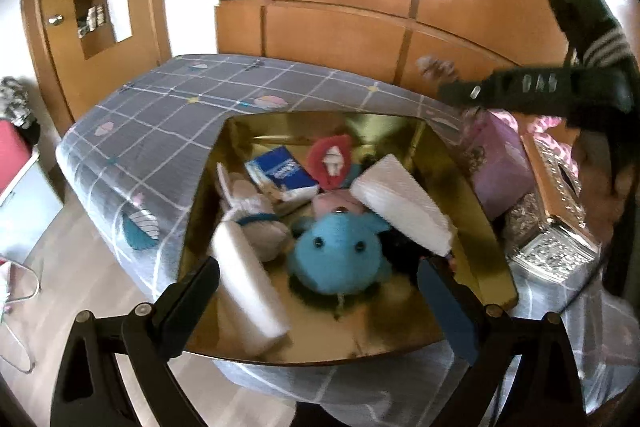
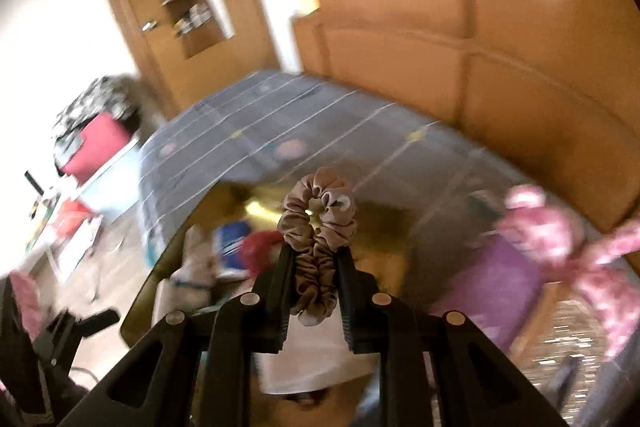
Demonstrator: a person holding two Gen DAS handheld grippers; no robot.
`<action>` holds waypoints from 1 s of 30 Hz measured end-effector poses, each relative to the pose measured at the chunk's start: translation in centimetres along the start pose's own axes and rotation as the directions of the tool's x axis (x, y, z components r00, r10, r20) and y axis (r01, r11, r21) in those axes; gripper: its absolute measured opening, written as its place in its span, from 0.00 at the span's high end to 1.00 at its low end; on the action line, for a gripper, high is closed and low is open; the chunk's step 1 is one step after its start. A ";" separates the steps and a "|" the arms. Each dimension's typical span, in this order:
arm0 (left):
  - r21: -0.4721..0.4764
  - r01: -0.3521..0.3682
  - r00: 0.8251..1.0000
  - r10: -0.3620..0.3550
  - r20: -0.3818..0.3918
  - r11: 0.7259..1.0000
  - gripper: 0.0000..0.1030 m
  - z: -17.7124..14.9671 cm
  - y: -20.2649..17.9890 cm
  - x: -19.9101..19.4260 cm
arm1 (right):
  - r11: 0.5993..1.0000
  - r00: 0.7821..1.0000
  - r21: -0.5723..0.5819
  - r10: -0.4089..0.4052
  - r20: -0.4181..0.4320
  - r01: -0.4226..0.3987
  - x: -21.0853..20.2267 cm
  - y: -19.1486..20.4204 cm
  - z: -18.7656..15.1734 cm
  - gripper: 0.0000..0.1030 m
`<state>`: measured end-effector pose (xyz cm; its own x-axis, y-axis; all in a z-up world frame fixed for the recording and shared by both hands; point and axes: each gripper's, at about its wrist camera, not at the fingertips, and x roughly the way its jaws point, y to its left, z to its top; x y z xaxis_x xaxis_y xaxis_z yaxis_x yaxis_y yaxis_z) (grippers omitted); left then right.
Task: Organize soft objects
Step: 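Carry the brown scrunchie over the gold tray and release it with the right tool, then move both tools back toward the white and pink rolls on the bed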
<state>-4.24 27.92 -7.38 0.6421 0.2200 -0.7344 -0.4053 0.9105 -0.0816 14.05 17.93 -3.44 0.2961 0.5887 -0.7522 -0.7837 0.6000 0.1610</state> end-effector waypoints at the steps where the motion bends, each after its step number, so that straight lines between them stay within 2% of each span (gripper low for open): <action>1: -0.006 -0.005 1.000 0.005 0.000 1.000 0.03 0.0 0.3 0.1 | 1.000 1.000 -0.009 0.013 -0.012 -0.013 0.6 0.7 -0.3 0.81; 6: -0.039 -0.022 1.000 0.022 -0.002 0.999 0.03 0.0 1.6 0.4 | 0.998 0.995 -0.033 0.056 -0.083 -0.059 3.6 3.9 -1.8 0.81; 14: -0.070 -0.045 0.999 0.046 0.004 0.996 0.03 0.0 2.6 0.4 | 0.995 0.983 -0.009 0.095 -0.158 -0.097 6.7 5.4 -3.9 0.73; 18: -0.076 -0.050 0.999 0.050 0.001 0.996 0.03 0.0 2.7 0.5 | 0.991 0.976 0.054 0.126 -0.175 -0.119 6.5 4.7 -4.3 0.58; 24: -0.073 -0.051 0.999 0.051 0.005 0.996 0.03 0.0 2.5 0.3 | 0.992 0.986 0.082 0.106 -0.130 -0.095 4.5 3.8 -4.4 0.55; 30: -0.067 -0.044 0.999 0.045 0.009 0.997 0.03 -0.1 2.1 0.1 | 0.995 0.997 0.090 0.039 -0.072 -0.032 1.7 2.9 -5.0 0.53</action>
<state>-5.09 29.84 -7.73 0.6291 0.2637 -0.7312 -0.4760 0.8744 -0.0942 9.56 17.91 -7.47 0.2258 0.5710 -0.7893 -0.7406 0.6270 0.2417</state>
